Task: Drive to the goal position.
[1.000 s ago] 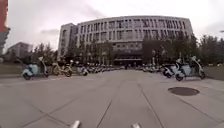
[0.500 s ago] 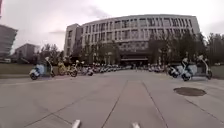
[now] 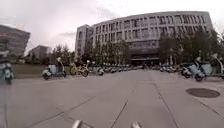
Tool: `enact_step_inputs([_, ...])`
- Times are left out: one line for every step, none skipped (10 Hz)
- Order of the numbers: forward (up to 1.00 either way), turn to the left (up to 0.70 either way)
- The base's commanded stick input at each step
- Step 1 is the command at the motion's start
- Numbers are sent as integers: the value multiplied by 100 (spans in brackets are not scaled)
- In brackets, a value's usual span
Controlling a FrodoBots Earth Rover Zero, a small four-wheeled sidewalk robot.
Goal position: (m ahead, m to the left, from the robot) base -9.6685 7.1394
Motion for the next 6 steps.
enact_step_inputs([0,70])
enact_step_inputs([0,70])
enact_step_inputs([0,70])
enact_step_inputs([0,70])
enact_step_inputs([0,70])
enact_step_inputs([0,70])
